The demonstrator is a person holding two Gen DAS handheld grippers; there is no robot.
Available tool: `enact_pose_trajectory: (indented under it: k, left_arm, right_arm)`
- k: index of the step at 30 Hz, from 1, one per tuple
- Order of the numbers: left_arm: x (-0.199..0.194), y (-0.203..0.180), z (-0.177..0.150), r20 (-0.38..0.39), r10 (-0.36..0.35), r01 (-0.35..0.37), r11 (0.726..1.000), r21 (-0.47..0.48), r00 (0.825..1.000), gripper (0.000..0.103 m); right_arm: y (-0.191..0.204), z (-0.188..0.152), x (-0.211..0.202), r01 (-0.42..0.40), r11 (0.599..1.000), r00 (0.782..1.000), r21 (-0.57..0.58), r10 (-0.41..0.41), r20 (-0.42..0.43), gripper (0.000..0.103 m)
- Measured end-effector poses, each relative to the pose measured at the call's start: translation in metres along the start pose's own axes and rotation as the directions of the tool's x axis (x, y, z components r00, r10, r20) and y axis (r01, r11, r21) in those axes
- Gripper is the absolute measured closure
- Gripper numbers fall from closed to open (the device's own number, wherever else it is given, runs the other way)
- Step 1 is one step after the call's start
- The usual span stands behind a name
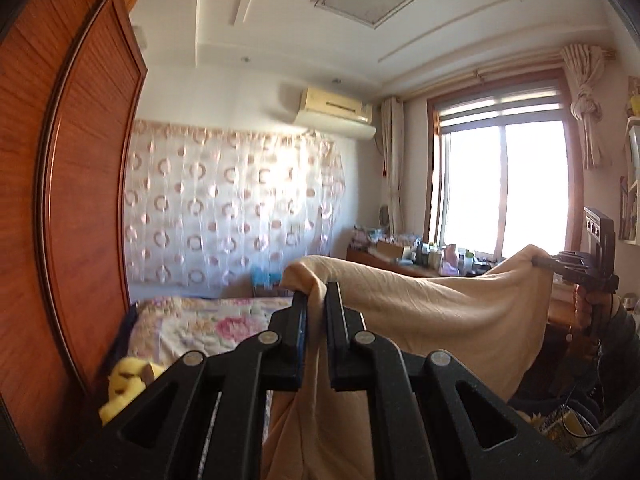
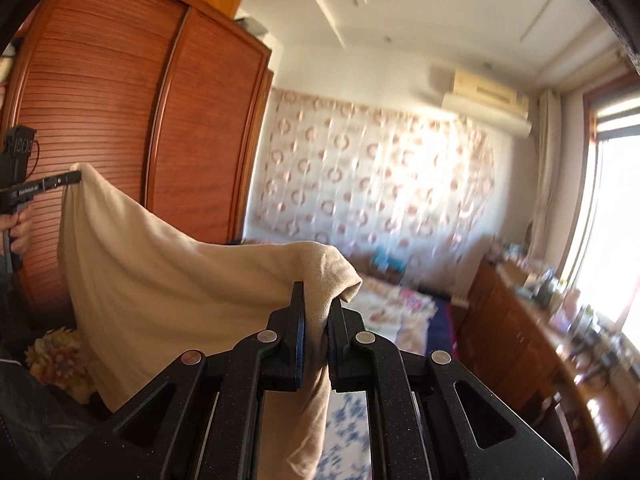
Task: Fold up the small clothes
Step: 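Lift the gripped shirt high with both tools and fold it over, then lower the shirt onto the bed and open both tools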
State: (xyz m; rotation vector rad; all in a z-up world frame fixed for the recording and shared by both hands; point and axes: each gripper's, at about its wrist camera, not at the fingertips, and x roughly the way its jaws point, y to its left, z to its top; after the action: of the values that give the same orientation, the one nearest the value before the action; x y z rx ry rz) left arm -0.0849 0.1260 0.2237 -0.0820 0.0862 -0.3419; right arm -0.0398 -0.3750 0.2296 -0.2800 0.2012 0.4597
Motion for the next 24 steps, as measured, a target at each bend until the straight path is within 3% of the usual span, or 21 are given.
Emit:
enact_pose_trajectory:
  k: [8,15,19,24]
  left_arm:
    - [0.035,0.026,0.042,0.033,0.052,-0.053,0.998,0.025,0.998,0.098]
    - [0.119,0.055,0.043,-0.036,0.127,-0.125,0.991,0.043,0.991,0.098]
    - [0.189,0.08,0.014,-0.126,0.159,-0.153,0.987,0.05,0.979,0.098]
    - [0.271,0.107,-0.054,-0.272,0.189,-0.18,0.982,0.058,0.944,0.097]
  right_arm:
    - [-0.01,0.044,0.008,0.047,0.997,0.998,-0.058,-0.044,0.05,0.098]
    - [-0.042,0.067,0.091,0.122,0.99,0.992,-0.073,-0.123,-0.01,0.098]
    - [-0.065,0.061,0.158,0.145,0.988,0.986,-0.057,-0.149,-0.077,0.097]
    - [-0.081,0.005,0.268,0.139,0.99,0.964,-0.035,-0.143,-0.224,0.097]
